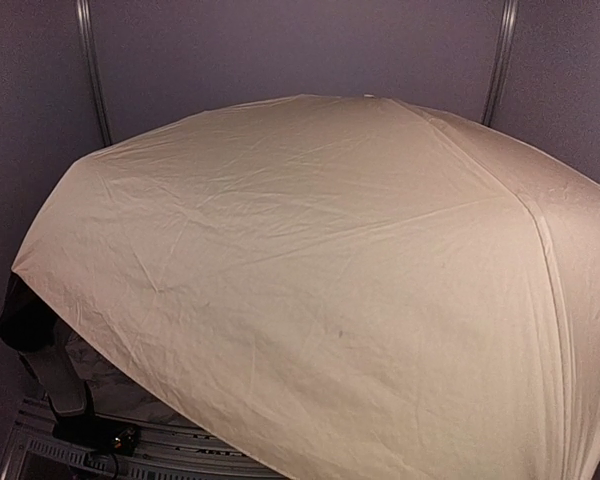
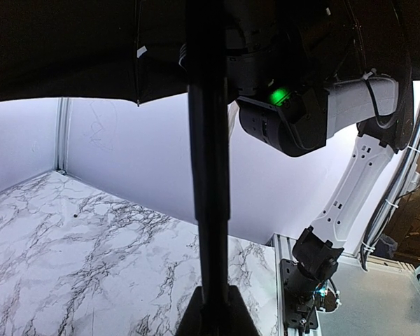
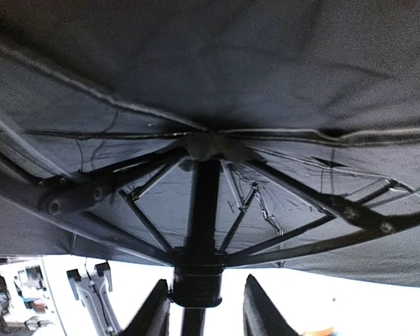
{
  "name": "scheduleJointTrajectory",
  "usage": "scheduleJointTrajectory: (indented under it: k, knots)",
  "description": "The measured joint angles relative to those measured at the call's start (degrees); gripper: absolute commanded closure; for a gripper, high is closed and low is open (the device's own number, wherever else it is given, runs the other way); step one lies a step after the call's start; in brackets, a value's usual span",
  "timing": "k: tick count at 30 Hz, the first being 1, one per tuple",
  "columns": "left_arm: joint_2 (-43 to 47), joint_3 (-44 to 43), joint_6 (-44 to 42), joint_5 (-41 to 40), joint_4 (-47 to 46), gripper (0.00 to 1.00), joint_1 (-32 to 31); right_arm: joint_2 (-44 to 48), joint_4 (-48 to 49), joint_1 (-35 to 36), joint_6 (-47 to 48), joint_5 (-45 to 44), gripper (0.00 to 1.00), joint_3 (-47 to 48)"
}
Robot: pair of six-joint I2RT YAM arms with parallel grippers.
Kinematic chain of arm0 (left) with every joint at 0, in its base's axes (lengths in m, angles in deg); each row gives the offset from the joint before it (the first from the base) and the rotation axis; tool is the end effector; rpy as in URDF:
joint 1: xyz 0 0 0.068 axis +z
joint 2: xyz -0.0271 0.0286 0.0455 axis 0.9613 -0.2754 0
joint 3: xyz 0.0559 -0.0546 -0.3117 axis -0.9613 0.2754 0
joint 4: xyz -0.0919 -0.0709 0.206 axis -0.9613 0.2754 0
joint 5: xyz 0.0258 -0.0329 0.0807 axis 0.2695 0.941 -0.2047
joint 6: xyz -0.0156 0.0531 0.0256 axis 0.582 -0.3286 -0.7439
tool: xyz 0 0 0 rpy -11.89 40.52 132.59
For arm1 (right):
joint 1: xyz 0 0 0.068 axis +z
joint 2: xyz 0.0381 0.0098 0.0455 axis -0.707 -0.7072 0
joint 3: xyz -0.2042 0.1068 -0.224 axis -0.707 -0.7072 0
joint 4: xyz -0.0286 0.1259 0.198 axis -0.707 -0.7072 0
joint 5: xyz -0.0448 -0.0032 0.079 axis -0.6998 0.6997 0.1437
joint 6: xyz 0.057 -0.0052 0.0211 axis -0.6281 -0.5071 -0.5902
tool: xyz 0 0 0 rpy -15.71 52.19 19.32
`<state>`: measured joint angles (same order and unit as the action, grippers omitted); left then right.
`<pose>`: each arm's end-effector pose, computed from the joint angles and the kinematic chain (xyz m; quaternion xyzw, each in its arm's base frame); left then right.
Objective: Put away the umbrella
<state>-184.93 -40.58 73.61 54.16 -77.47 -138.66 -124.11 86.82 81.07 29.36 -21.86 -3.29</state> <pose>0.1599 -0.3622 0.3311 0.3475 0.5329 -0.5495 0.5415 0.2014 0.1761 0.4620 -0.2389 0.4031 0.6204 0.6290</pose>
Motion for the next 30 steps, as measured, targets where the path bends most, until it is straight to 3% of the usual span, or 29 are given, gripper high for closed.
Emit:
scheduleJointTrajectory:
  k: [6,17,18,23,30]
  knots:
    - [0.0,0.0,0.2,0.5,0.3,1.0,0.4,0.2,-0.2,0.0,0.5,0.5,0.99,0.0]
    - [0.0,0.0,3.5,5.4,0.2,1.0,1.9,0.3,-0.3,-0.5,1.1,0.6,1.0,-0.3]
    - [0.0,0.0,4.3,6.4,0.2,1.0,2.2,0.4,-0.8,-0.7,1.3,0.5,0.99,-0.3]
    - [0.0,-0.1,8.9,10.8,-0.2,1.0,3.2,1.2,-3.5,-1.0,2.9,0.0,0.76,-0.4]
    - [0.0,-1.7,13.3,14.7,-0.5,1.0,3.4,1.5,-5.7,-1.4,5.0,0.1,0.72,-0.3]
